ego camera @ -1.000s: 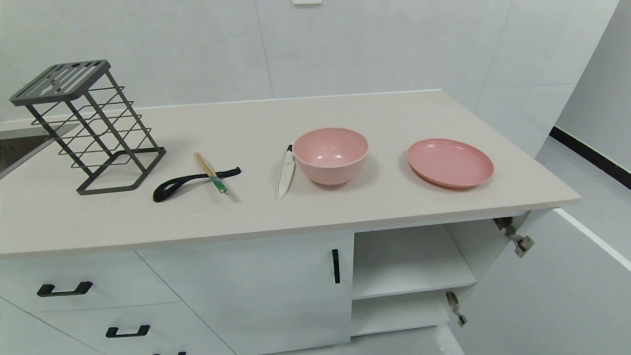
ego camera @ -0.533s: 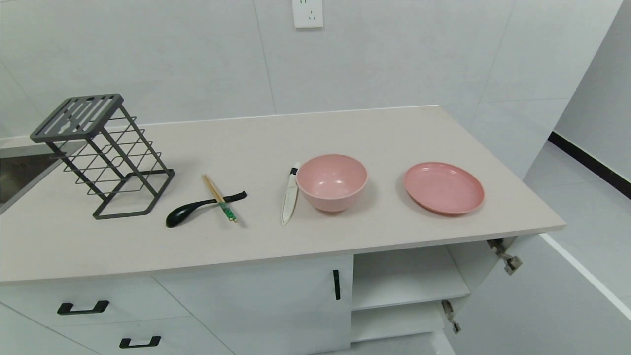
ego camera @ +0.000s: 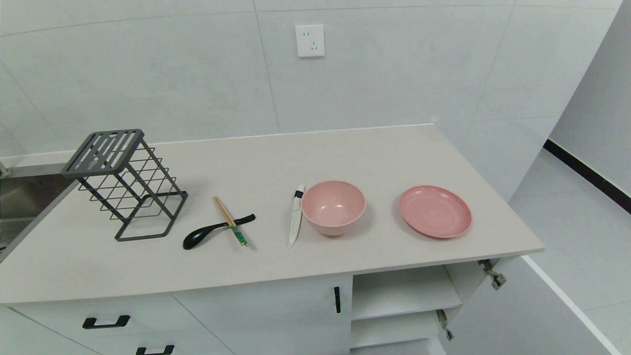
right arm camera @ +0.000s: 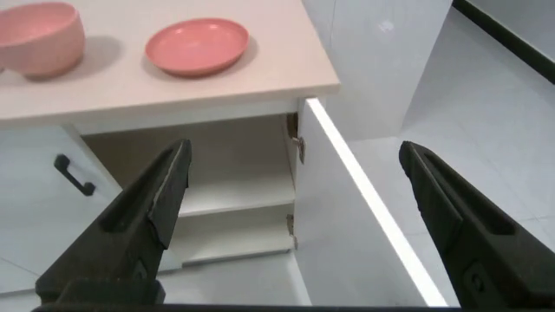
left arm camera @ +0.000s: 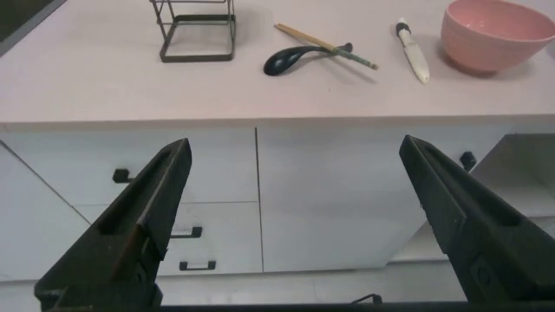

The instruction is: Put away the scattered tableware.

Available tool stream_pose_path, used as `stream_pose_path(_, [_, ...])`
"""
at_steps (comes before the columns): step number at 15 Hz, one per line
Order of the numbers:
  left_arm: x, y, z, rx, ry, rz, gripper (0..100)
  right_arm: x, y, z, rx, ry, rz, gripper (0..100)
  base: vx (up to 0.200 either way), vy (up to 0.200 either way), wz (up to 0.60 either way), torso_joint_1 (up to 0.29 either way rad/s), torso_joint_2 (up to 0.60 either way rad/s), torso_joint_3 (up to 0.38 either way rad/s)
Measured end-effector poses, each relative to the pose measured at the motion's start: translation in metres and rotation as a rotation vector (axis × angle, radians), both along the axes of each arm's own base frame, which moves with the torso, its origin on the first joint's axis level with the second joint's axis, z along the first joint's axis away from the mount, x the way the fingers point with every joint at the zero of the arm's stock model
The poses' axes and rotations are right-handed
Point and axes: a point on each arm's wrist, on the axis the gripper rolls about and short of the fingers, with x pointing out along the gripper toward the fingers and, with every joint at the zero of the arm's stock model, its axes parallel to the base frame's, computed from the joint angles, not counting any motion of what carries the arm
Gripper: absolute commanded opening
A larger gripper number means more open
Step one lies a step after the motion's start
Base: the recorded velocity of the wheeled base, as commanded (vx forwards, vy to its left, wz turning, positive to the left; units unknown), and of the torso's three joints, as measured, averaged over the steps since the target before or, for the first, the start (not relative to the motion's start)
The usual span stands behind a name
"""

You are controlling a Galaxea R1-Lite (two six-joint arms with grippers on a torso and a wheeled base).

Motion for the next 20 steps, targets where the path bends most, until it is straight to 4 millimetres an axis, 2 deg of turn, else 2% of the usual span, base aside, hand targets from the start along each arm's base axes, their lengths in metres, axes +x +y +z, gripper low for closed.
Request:
stream_pose_path(6, [0.0000,0.0000,0.0000,0.001,0.000,0.000,100,0.0000,0.0000,0.0000,-0.005,0.000,0.000,100,0.000,0.000,0.00,0.216,-0.42,-0.207])
stream_pose_path(8, [0.0000,0.0000,0.0002,0.001,-0.001,0.000,100,0.0000,0.0000,0.0000,-0.005,0.000,0.000,100,0.000,-0.200,0.00,0.137,-0.28,-0.125])
stream_pose_path(9, [0.0000,0.0000,0.0000,0.001,0.000,0.001,100,0.0000,0.0000,0.0000,-0.005,0.000,0.001,100,0.000,-0.200,0.00,0.022,-0.05,-0.017])
stream_pose_path(17, [0.0000,0.0001,0.0002,0.000,-0.001,0.002,100,0.0000,0.0000,0.0000,-0.005,0.000,-0.001,100,0.000,0.000,0.00,0.000,0.00,0.000])
stream_pose_path(20, [0.0000,0.0001,0.0002,0.000,-0.001,0.004,100,0.0000,0.0000,0.0000,-0.004,0.000,0.001,100,0.200,0.000,0.00,0.007,0.00,0.002])
